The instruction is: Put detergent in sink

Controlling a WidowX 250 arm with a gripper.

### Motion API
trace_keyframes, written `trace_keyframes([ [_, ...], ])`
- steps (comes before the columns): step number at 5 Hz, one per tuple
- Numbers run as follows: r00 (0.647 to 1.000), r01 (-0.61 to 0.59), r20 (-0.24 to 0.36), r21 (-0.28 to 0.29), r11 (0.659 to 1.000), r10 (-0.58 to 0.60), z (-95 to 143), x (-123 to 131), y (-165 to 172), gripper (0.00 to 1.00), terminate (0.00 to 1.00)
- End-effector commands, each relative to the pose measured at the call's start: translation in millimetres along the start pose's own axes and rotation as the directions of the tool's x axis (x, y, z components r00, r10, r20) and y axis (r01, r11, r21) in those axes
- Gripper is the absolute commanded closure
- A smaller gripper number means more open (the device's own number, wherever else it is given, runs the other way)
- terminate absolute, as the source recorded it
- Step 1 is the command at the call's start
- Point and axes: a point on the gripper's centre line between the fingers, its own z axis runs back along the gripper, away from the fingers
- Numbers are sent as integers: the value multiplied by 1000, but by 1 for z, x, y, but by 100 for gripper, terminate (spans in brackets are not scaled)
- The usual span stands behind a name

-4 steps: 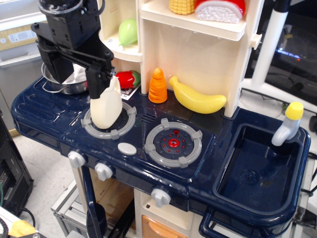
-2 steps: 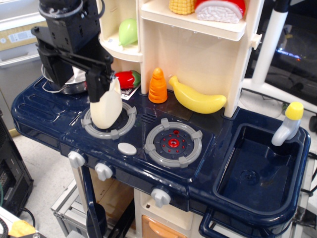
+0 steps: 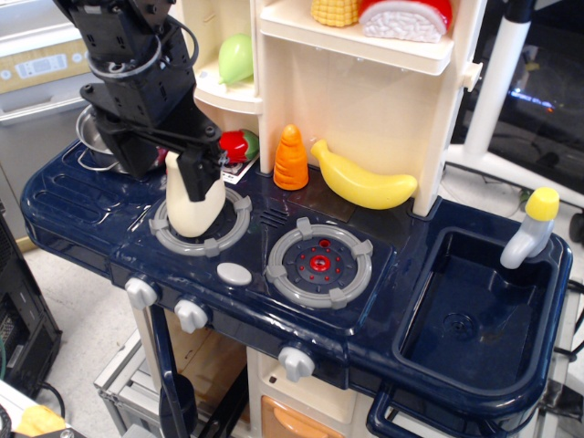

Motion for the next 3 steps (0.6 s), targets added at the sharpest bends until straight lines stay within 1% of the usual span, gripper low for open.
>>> trace_keyframes([
  [1, 993, 56, 104, 9, 998, -57, -9, 17, 6, 0, 0],
  [2, 986, 43, 162, -3, 999, -42, -18, 21, 5, 0, 0],
  [3, 968, -22, 251, 34, 999, 13, -22, 19, -2, 100, 0],
])
